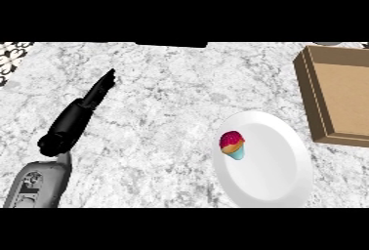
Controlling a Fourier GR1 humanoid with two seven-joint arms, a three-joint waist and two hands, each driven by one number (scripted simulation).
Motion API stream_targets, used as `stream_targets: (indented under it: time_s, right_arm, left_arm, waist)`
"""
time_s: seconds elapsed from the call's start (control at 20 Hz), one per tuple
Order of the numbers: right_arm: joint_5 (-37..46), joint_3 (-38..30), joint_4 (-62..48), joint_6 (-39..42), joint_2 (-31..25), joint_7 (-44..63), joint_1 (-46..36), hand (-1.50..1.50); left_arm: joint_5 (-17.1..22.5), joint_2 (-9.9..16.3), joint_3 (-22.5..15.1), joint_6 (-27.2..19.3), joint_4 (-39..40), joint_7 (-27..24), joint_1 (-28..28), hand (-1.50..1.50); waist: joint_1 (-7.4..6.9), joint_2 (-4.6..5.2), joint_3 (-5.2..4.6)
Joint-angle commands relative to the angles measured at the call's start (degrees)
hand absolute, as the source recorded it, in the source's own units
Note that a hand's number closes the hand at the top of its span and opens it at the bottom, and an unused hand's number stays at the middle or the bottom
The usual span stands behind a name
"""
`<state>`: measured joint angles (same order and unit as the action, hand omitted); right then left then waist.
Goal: Pick the squash from the plate and place it in the cardboard box
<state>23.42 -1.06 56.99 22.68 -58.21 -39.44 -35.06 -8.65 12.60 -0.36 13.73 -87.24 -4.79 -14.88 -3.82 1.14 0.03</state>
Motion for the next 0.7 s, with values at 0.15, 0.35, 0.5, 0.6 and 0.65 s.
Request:
stream_targets:
  time_s: [0.15, 0.35, 0.5, 0.6, 0.65]
  right_arm:
    - [11.5, 8.78, -15.25, 0.75, -1.75, -9.99, -6.53, 1.5]
    - [17.33, 13.23, -21.85, -1.83, -0.3, -11.0, -9.26, 1.5]
    - [17.82, 15.79, -24.07, 0.69, -1.33, -19.38, -9.59, -1.5]
    - [16.51, 15.49, -26.18, 0.12, -0.15, -22.73, -10.27, -1.5]
    - [15.58, 15.39, -26.1, 1.66, -0.19, -24.26, -11.93, -1.5]
  left_arm:
    - [-0.86, -0.81, -0.88, -0.13, 1.23, 0.31, -1.67, 0.0]
    - [-0.12, 0.95, 0.45, 1.07, 0.46, -0.34, -1.45, 0.0]
    - [-0.92, -1.08, -0.74, -0.17, 1.78, -0.16, -3.04, 0.0]
    - [-0.71, -1.23, -1.04, -0.04, 0.18, 0.94, -1.03, 0.0]
    - [-1.23, -1.22, -1.09, -0.36, 0.85, -0.35, -1.88, 0.0]
  waist:
    - [-0.96, 0.54, 0.12]
    - [-0.87, 0.29, 0.11]
    - [-0.44, 0.57, 0.18]
    - [-0.91, 0.34, 0.24]
    - [-0.7, 0.39, 0.2]
